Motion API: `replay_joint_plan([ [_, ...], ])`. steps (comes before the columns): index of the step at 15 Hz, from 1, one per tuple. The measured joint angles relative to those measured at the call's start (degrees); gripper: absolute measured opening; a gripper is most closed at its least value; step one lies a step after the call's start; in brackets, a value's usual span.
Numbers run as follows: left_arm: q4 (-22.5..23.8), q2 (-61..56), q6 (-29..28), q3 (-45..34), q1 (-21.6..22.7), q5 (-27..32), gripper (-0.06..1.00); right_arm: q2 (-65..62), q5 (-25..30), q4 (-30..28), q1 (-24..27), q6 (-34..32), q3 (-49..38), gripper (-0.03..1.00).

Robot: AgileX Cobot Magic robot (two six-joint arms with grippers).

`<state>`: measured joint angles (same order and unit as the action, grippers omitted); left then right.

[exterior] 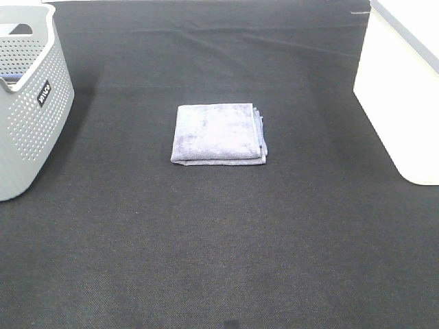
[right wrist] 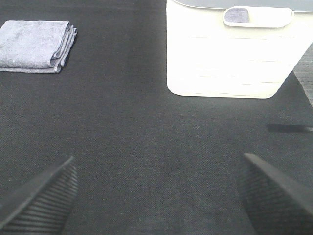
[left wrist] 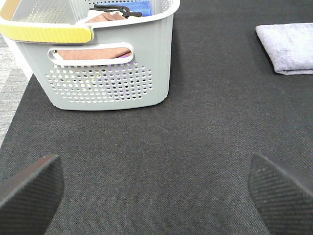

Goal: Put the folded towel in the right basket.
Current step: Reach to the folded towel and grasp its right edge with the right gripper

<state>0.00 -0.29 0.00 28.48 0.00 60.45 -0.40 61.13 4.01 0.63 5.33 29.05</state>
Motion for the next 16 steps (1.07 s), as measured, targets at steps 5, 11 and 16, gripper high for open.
replay_joint_plan([
  [5, 0.0, 0.0, 0.0, 0.0, 0.0, 0.0, 0.97, 0.0, 0.0, 0.0, 0.0, 0.0, 0.0, 0.84],
  [11, 0.0, 0.0, 0.0, 0.0, 0.0, 0.0, 0.97, 0.0, 0.0, 0.0, 0.0, 0.0, 0.0, 0.84],
  [16, 0.0, 0.0, 0.0, 0.0, 0.0, 0.0, 0.97, 0.0, 0.0, 0.0, 0.0, 0.0, 0.0, 0.84],
])
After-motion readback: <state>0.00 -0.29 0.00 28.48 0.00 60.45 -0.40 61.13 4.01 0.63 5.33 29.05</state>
